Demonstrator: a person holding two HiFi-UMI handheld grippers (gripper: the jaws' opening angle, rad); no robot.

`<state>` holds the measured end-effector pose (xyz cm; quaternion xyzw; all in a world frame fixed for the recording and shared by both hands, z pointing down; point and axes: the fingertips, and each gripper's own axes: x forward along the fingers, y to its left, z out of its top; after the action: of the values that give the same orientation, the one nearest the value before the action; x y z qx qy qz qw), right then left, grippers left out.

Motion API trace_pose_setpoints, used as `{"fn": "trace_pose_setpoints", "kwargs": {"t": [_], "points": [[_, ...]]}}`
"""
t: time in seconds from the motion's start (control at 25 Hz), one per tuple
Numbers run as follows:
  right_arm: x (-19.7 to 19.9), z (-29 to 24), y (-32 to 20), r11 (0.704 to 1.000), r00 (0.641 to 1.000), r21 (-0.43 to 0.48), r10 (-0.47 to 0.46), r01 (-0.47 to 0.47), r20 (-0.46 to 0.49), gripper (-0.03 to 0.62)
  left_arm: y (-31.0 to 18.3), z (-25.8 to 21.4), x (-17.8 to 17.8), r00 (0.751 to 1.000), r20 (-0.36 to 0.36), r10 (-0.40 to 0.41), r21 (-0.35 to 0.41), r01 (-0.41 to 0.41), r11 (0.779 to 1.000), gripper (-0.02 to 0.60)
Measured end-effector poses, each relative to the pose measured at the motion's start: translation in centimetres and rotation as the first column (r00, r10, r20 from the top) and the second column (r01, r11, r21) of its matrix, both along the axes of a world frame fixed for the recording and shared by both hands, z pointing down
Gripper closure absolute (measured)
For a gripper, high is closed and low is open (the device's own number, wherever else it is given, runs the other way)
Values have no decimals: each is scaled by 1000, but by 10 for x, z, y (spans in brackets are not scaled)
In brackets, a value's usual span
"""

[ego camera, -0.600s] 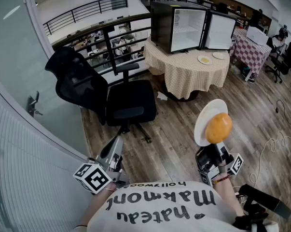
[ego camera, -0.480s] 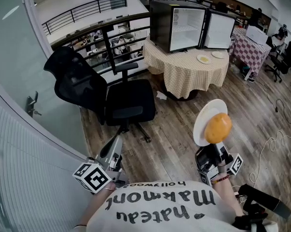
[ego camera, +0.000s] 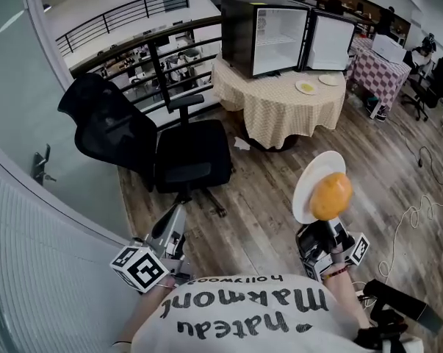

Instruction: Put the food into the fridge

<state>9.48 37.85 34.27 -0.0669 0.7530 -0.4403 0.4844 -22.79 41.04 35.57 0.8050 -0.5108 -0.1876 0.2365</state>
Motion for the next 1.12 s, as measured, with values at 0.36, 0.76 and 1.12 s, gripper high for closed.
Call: {"fn": "trace_pose_setpoints", "kwargs": {"t": [0.36, 0.76, 1.12], "points": [[49, 18, -47, 995, 998, -85, 40, -43, -43, 563, -50, 11, 55, 998, 4, 69, -8, -69, 998, 577], [84, 26, -115, 991, 989, -98, 84, -96, -121, 562, -118, 28, 95, 993, 63, 100, -34, -98, 995, 577], [96, 48, -192, 977, 980, -139, 138, -159, -144, 563, -249, 37, 140, 965, 100, 242, 2, -243, 970, 577]]}}
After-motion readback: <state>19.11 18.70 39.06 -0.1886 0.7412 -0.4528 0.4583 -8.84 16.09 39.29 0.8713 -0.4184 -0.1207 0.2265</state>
